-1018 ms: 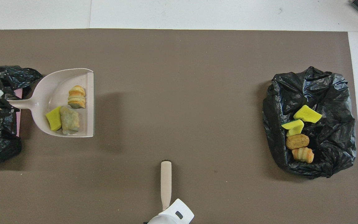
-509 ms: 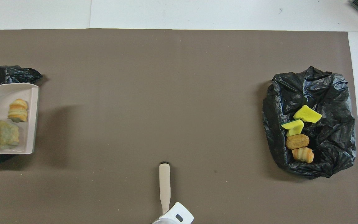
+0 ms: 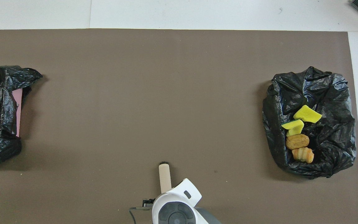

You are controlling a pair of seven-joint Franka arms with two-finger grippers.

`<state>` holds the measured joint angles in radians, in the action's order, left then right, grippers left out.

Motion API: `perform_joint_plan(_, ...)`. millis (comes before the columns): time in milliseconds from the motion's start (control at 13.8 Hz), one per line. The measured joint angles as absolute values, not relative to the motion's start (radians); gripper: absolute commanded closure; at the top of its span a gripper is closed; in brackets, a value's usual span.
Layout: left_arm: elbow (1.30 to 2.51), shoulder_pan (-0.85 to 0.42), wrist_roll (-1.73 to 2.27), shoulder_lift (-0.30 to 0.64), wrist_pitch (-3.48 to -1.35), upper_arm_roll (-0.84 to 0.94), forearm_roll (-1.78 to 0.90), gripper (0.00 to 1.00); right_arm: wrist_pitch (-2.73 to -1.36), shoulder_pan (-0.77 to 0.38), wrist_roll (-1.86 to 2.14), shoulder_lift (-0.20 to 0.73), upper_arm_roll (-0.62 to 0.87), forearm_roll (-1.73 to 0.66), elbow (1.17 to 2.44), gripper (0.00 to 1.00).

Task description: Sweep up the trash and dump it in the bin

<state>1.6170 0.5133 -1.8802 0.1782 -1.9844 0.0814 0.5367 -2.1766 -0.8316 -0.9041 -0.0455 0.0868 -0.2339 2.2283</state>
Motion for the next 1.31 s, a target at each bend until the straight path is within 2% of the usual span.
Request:
perform_joint_plan(291,1.619,0.491,-1.745,0.185,-2.012,0.099,0.763,1.00,-2.077,-0.698,-0.871,-0.093,0.076,-0.182,2.131,0.00)
perform_joint_plan(436,1.626,0.475,-1.675,0.185,-2.012,0.103,0.849,1.00,-1.976,-0.624,-0.829,-0.125,0.071,-0.164,2.065,0.00)
perform_joint_plan(655,1.622,0.458,-1.638,0.185,-2.024,0.105,0.972,1.00,-1.808,-0.462,-0.679,-0.143,0.069,-0.123,1.924,0.00)
perform_joint_plan(945,1.590,0.448,-1.628,0.180,-2.032,0.106,1.048,1.00,-1.680,-0.260,-0.498,-0.136,0.064,-0.052,1.783,0.00)
perform_joint_plan(1309,1.578,0.392,-1.576,0.157,-1.977,0.111,1.131,1.00,-1.538,-0.202,-0.475,-0.080,0.066,0.052,1.628,0.00)
